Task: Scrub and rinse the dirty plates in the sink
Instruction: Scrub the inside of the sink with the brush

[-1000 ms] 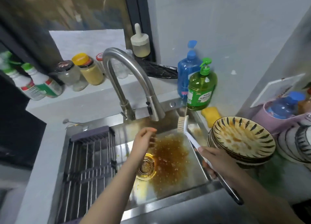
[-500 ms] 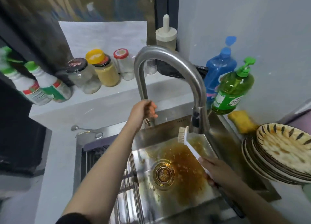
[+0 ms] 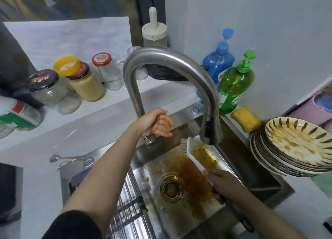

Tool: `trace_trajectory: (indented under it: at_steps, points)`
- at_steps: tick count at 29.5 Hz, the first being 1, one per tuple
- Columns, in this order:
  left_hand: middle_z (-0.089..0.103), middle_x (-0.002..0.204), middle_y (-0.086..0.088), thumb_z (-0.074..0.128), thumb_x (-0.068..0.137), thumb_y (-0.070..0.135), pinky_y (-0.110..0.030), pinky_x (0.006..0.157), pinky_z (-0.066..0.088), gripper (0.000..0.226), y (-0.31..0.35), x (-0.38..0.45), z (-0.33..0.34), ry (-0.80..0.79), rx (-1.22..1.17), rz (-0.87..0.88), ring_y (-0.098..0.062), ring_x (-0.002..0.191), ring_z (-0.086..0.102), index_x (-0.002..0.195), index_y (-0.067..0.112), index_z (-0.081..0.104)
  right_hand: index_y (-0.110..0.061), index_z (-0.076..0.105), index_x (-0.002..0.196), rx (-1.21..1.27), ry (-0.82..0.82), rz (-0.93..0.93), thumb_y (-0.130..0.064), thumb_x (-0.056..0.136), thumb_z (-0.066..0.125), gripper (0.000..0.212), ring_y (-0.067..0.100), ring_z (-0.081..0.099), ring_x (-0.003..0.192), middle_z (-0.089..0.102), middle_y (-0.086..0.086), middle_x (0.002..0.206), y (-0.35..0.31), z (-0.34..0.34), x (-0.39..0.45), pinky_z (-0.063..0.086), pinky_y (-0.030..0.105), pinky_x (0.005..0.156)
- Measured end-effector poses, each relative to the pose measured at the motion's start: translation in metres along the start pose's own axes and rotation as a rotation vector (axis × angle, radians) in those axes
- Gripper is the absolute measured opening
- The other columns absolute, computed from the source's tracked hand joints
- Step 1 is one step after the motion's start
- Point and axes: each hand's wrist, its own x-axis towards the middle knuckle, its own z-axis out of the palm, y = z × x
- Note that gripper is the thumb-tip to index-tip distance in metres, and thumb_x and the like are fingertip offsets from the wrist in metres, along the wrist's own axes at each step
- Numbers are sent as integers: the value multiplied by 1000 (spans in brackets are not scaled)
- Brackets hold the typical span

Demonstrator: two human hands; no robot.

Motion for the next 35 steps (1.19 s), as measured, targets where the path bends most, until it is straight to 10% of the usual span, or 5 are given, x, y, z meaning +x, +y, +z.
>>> trace_trajectory:
  at_steps: [7,16,24,27,35]
  points:
    - [68,69,-23,28,102,30,-47,83,54,62,-26,-2,7,-92,-157,-13,-36,79,71,75,-2,73,-30,60,88,57,24,32,-28,99,47,17,8,39,36,47,-6,42,3,3,-3,32,20,40]
    - [72,88,-20,34,105,22,-43,91,55,39,-25,-14,45,215,-12,134,-35,95,69,93,2,66,-17,63,109,121,15,115,-27,99,48,21,11,43,44,52,0,53,23,-7,-4,35,23,44]
    - [70,87,-20,36,103,12,-36,74,59,28,-54,-11,135,153,-552,-65,-27,79,69,102,-4,59,-15,64,112,98,53,139,-28,99,48,24,33,66,71,67,18,83,49,-36,-13,45,28,56]
    - [70,70,-14,35,101,4,-30,58,60,27,-61,-1,164,191,-733,-125,-23,66,69,95,-3,60,-11,63,116,124,82,150,-25,98,51,26,21,53,50,58,9,63,58,-49,-17,40,25,47]
    - [36,33,6,29,104,19,-11,25,14,44,-78,29,199,444,-820,-126,-5,22,25,62,16,40,-9,61,114,164,115,154,-23,99,50,24,14,42,43,48,6,61,73,-86,-24,35,22,41]
